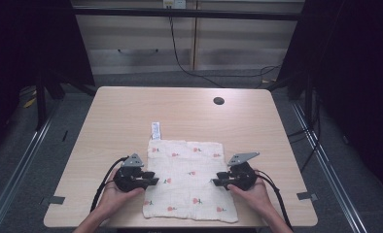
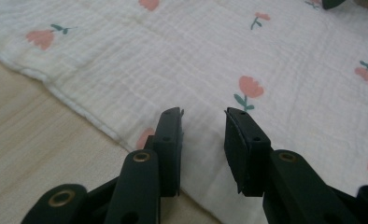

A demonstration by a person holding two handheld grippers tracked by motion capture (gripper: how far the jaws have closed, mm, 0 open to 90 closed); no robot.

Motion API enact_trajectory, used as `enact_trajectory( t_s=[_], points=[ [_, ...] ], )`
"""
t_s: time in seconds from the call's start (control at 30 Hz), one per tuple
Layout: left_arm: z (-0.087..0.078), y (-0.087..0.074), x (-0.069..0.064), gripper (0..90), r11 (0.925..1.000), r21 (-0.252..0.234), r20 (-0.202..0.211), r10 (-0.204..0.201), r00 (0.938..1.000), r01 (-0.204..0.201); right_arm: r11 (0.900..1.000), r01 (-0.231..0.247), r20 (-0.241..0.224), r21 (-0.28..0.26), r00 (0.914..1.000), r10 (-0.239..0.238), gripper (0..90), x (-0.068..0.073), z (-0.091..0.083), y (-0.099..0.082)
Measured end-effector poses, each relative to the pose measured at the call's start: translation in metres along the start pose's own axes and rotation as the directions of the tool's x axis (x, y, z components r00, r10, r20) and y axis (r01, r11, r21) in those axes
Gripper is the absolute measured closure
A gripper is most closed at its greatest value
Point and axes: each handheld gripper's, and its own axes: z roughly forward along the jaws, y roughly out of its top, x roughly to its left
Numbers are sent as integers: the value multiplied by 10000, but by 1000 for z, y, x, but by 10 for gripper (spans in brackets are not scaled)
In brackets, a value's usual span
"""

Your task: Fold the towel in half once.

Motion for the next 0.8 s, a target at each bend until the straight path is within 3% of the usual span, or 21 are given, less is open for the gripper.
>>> enact_trajectory(
  t_s=[0.17, 0.23, 0.3, 0.4, 0.47, 0.67, 0.8],
  points=[
    [4, 3, -5, 667, 10000, 23, 197, 71, 9998, -72, 9997, -228, -245, 38, 9994, 229, 652, 4, -5, -6],
    [5, 4, -5, 666, 9999, 100, 257, 88, 9996, -91, 9997, -263, -228, 9, 9994, 263, 606, 3, -5, -5],
    [5, 4, -4, 674, 9999, 90, 304, 106, 9995, -108, 9992, -364, -36, -178, 9993, 364, 615, -3, -7, -2],
    [5, 3, -3, 679, 9999, 38, 377, 102, 9992, -104, 9948, -685, 182, -758, 9974, 701, 646, -23, -13, 9],
    [5, 3, -3, 679, 9999, 27, 402, 166, 9991, -167, 9948, -583, 538, -836, 9966, 629, 670, -35, -13, 16],
    [3, 3, -2, 674, 9995, 142, 498, 291, 9983, -298, 9883, -1012, 937, -1144, 9893, 1122, 685, -72, 2, 33],
    [3, 3, -2, 674, 9998, 102, 554, 192, 9983, -198, 9863, -1130, 1301, -1201, 9831, 1285, 678, -88, 8, 41]
  ],
)
